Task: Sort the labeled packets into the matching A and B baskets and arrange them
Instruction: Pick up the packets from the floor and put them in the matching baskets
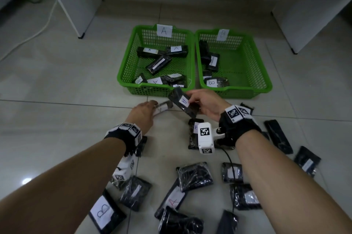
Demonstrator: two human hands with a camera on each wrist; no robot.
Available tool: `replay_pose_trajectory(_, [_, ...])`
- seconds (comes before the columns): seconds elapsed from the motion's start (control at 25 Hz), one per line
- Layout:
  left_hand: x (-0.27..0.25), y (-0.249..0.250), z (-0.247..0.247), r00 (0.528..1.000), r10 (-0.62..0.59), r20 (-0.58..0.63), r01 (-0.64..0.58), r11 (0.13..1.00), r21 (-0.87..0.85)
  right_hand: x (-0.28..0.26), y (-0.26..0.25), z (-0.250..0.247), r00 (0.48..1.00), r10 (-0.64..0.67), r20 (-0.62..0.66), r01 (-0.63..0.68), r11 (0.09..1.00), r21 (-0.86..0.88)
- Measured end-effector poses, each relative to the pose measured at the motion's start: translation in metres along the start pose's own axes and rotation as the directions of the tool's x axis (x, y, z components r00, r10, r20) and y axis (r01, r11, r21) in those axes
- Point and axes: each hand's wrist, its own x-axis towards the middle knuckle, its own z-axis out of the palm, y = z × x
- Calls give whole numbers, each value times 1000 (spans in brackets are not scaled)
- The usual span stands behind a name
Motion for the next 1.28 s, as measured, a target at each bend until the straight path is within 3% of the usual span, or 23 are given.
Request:
replay_pose_trajectory(0.12, [-7,-1,-4,947,-239,-215,115,876,-469,5,-7,-2,998,-62,0,62,998,0])
replay_pose_trajectory(0.2, [-11,1,-12,911,-379,-164,156,683,-714,12,-11,-3,993,-113,22,114,993,-26])
replay_pose_trajectory(0.28, [-18,9,-21,894,-442,-78,158,474,-866,20,-18,1,988,-155,7,155,984,-87])
replay_pose_trajectory(0.36, [-25,11,-32,863,-501,-60,147,363,-920,27,-28,9,984,-174,-50,157,959,-237])
replay_pose_trajectory(0.4, [-27,9,-38,847,-525,-76,136,354,-925,32,-33,15,975,-198,-105,151,927,-344])
replay_pose_trajectory(0.48, [-22,3,-55,838,-525,-149,96,411,-907,46,-37,25,916,-358,-181,187,779,-598])
replay_pose_trajectory(0.6, [10,-12,-83,870,-420,-258,141,713,-687,73,-40,39,808,-561,-183,119,459,-880])
replay_pose_trajectory(0.68, [33,-16,-99,901,-319,-293,142,856,-497,91,-36,44,791,-587,-175,43,338,-940])
replay_pose_trajectory(0.76, [52,-20,-107,913,-239,-330,99,916,-389,104,-31,45,806,-568,-167,-17,259,-966])
replay_pose_trajectory(0.92, [83,-16,-101,947,-172,-270,107,965,-237,106,-27,43,829,-537,-157,-63,189,-980])
replay_pose_trajectory(1.04, [98,-6,-84,971,-217,-100,223,974,45,92,-23,41,768,-634,-95,49,205,-978])
replay_pose_trajectory(1.16, [95,4,-65,932,-330,149,276,914,296,74,-11,37,709,-705,-24,163,196,-967])
replay_pose_trajectory(1.28, [80,10,-58,937,-324,134,273,913,304,60,4,37,680,-730,61,275,177,-945])
